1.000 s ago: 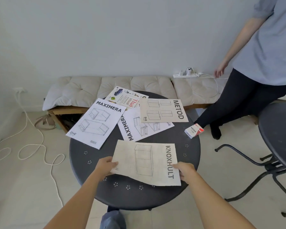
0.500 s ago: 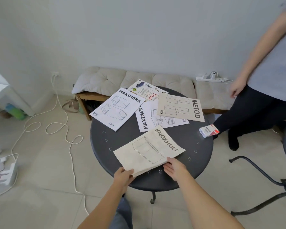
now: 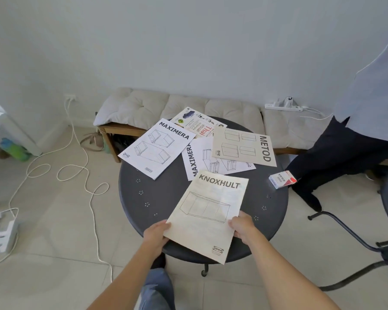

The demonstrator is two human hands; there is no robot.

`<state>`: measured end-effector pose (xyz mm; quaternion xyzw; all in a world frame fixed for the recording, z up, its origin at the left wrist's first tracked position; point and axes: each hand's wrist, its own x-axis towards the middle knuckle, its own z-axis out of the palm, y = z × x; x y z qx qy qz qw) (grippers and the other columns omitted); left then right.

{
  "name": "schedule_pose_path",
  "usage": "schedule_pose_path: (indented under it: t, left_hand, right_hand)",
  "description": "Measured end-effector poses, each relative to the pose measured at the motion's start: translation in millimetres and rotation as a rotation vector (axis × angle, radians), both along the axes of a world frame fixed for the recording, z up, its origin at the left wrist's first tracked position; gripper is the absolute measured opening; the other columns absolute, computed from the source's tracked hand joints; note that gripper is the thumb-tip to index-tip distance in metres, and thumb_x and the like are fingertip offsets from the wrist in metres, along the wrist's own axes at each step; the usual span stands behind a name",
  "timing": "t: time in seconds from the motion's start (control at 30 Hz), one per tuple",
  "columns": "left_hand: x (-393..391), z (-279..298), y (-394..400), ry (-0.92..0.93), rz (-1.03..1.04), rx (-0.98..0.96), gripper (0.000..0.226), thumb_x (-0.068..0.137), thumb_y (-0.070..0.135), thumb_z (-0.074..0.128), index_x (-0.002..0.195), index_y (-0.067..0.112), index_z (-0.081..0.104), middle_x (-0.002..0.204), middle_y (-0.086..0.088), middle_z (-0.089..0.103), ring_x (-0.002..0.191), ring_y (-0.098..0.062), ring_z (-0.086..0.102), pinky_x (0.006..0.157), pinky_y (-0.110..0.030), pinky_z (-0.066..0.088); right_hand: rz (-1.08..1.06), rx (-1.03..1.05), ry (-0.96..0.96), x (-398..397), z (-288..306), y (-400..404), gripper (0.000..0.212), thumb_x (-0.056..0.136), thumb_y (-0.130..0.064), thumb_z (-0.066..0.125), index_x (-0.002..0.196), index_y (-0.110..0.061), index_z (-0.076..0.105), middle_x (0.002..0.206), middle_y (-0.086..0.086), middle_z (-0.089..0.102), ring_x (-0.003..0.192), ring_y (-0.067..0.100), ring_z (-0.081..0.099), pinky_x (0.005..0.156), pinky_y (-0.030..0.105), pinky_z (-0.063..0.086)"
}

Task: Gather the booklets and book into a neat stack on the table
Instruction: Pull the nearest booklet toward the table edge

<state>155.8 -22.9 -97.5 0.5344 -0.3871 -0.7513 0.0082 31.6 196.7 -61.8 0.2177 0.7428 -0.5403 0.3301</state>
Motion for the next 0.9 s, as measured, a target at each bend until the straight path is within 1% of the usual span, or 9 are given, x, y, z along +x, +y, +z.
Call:
schedule_pose_path:
  t: [0.13, 0.23, 0.3, 0.37, 0.53, 0.57, 0.67, 0.8, 0.9]
  left_hand:
    - [-12, 10, -19, 0.043, -0.272, -0.084, 0.013, 0.084, 0.004, 0.067, 0.096, 0.008, 0.071, 0.087, -0.006, 0.074, 0.08, -0.02, 0.07, 0.071, -0.027, 0.056]
    - [-20, 17, -22, 0.052, -0.521, -0.14, 0.009, 0.087, 0.011, 0.066, 0.095, 0.013, 0.07, 0.082, 0.001, 0.077, 0.073, -0.011, 0.074, 0.056, -0.019, 0.057]
    - [-26, 14, -22, 0.019, -0.574, -0.208, 0.012, 0.087, 0.007, 0.065, 0.098, 0.007, 0.07, 0.086, -0.003, 0.076, 0.076, -0.015, 0.073, 0.06, -0.023, 0.059]
    - [-30, 8, -22, -0.061, -0.596, -0.314, 0.013, 0.086, 0.004, 0.064, 0.098, 0.003, 0.07, 0.093, -0.01, 0.073, 0.087, -0.024, 0.07, 0.075, -0.034, 0.06]
    - [-28, -3, -26, -0.232, -0.755, -0.597, 0.007, 0.082, 0.015, 0.07, 0.077, 0.017, 0.065, 0.084, -0.001, 0.068, 0.084, -0.023, 0.068, 0.074, -0.029, 0.057]
    - [-27, -3, -26, -0.242, -0.766, -0.626, 0.012, 0.082, 0.016, 0.071, 0.073, 0.019, 0.063, 0.081, 0.0, 0.067, 0.083, -0.022, 0.067, 0.073, -0.029, 0.056]
    - [-27, -5, -25, -0.257, -0.766, -0.676, 0.021, 0.08, 0.017, 0.072, 0.067, 0.024, 0.056, 0.075, 0.004, 0.064, 0.078, -0.019, 0.064, 0.068, -0.026, 0.051]
    - [-26, -7, -25, -0.266, -0.782, -0.758, 0.024, 0.081, 0.02, 0.071, 0.067, 0.025, 0.052, 0.071, 0.007, 0.059, 0.068, -0.011, 0.057, 0.061, -0.021, 0.044]
    - [-27, -3, -27, -0.296, -0.809, -0.825, 0.017, 0.084, 0.022, 0.067, 0.072, 0.019, 0.055, 0.075, 0.003, 0.06, 0.071, -0.016, 0.057, 0.068, -0.027, 0.05]
  right_hand:
    - [0.139, 0.056, 0.022, -13, 2, 2, 0.041, 0.087, 0.008, 0.039, 0.084, -0.026, 0.063, 0.09, -0.003, 0.069, 0.08, 0.017, 0.066, 0.058, 0.027, 0.055]
    - [0.226, 0.093, 0.051, -21, 0, -3, 0.041, 0.085, 0.006, 0.04, 0.086, -0.027, 0.064, 0.098, 0.0, 0.071, 0.087, 0.02, 0.067, 0.066, 0.031, 0.059]
    - [0.274, 0.122, 0.074, -22, -2, -8, 0.04, 0.084, 0.004, 0.041, 0.087, -0.027, 0.066, 0.102, 0.002, 0.071, 0.097, 0.025, 0.067, 0.083, 0.041, 0.059]
    - [0.322, 0.168, 0.09, -21, -7, -13, 0.037, 0.082, 0.003, 0.043, 0.095, -0.022, 0.068, 0.104, 0.004, 0.072, 0.101, 0.029, 0.067, 0.089, 0.044, 0.057]
    - [0.319, 0.338, 0.107, -13, -20, -21, 0.013, 0.081, -0.001, 0.055, 0.089, 0.005, 0.063, 0.101, 0.017, 0.071, 0.087, 0.03, 0.068, 0.072, 0.035, 0.059]
    - [0.337, 0.368, 0.118, -11, -20, -23, 0.005, 0.08, -0.001, 0.055, 0.081, 0.001, 0.059, 0.095, 0.017, 0.07, 0.078, 0.028, 0.064, 0.066, 0.032, 0.054]
    - [0.332, 0.427, 0.15, -9, -21, -26, 0.017, 0.076, 0.0, 0.052, 0.067, -0.011, 0.042, 0.075, 0.008, 0.054, 0.067, 0.022, 0.046, 0.058, 0.028, 0.037]
    - [0.334, 0.483, 0.161, -10, -17, -28, 0.01, 0.074, -0.001, 0.052, 0.071, -0.009, 0.048, 0.074, 0.008, 0.055, 0.065, 0.021, 0.046, 0.055, 0.026, 0.036]
    - [0.347, 0.528, 0.158, -11, -13, -26, 0.014, 0.075, -0.001, 0.05, 0.064, -0.009, 0.046, 0.07, 0.006, 0.053, 0.059, 0.021, 0.046, 0.053, 0.024, 0.036]
